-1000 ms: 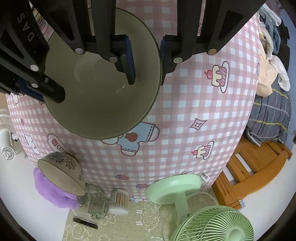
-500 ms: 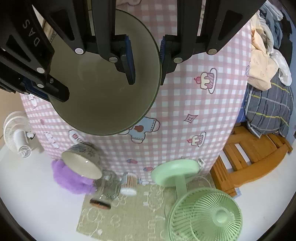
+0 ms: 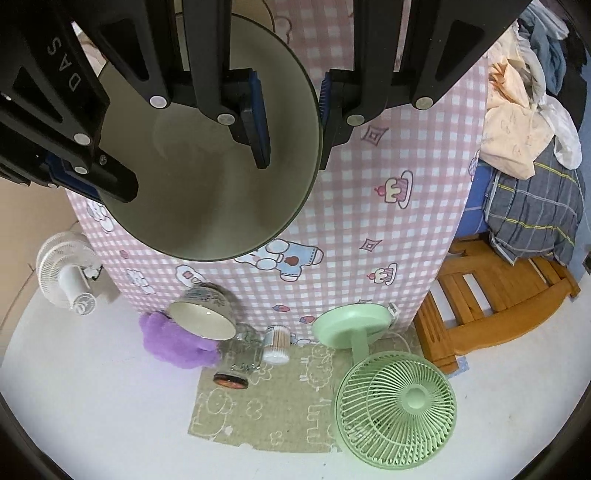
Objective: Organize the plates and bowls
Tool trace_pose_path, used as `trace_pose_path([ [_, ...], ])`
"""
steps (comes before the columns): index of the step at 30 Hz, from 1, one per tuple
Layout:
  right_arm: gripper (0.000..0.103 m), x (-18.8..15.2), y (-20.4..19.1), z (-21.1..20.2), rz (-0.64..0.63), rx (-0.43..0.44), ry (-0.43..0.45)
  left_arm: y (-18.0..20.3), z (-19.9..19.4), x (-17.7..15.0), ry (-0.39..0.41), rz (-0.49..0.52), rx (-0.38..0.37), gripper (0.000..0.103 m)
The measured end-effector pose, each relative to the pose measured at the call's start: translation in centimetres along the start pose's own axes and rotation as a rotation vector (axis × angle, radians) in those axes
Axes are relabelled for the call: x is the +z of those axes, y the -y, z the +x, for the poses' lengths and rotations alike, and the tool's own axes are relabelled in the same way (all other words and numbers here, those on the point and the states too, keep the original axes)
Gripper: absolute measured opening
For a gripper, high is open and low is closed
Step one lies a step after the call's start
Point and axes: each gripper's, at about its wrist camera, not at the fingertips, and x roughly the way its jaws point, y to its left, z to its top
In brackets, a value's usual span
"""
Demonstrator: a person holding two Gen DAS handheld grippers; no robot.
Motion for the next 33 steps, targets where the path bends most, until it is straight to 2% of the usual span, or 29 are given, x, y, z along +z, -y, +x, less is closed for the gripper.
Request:
trace_pose_path([
  [7,0.016,-2.8,0.1,-2.7,0.024,-0.013,0.025,0.6,-2.3,-2.6,0.024,0.018,-0.018,0.022],
  [13,0.016,-5.6,0.2,-3.9,0.040,-0.003,0.022,0.8,-2.9,-4.9,0.020,0.034,-0.026,0.022],
  [23,0.016,-9.1,0.2,-3.1,0.059,-0.011,-0.026,1.1,-1.9,-7.9,-0.027,0.047,-0.031,0.022],
  [33,0.016,-9.6,0.5,-1.4,0.059,-0.024,-0.059,1.5,-0.1,-8.3,-0.061,0.064,-0.023,0.022],
])
